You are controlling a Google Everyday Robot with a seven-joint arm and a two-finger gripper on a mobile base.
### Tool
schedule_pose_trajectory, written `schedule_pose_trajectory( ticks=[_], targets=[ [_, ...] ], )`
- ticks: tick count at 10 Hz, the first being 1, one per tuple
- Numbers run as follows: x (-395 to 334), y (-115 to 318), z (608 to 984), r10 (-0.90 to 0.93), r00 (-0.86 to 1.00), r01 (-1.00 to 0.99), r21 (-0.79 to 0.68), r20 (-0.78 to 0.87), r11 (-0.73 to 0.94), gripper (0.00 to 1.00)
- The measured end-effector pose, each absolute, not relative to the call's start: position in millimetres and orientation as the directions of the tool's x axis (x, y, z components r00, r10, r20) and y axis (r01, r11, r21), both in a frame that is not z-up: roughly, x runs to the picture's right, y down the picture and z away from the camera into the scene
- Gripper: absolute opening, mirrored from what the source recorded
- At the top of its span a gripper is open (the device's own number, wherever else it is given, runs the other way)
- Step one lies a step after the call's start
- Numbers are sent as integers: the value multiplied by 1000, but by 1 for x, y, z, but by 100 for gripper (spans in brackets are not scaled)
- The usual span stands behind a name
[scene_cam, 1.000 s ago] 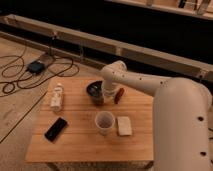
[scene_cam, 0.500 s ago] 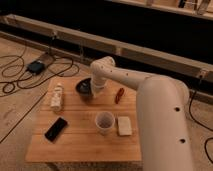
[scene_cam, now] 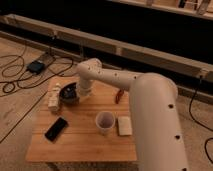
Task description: Drag the ceramic bowl in a circle
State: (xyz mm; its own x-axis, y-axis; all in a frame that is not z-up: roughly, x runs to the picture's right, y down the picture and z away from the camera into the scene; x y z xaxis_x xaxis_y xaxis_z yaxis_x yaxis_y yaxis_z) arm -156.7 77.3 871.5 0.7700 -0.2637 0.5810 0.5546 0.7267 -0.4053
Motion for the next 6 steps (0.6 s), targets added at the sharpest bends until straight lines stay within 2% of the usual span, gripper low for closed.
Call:
schedule_pose_trajectory(
  ticks=[6],
  targets=[
    [-118, 124, 815, -183, 831, 482, -518, 525, 706, 0]
  ],
)
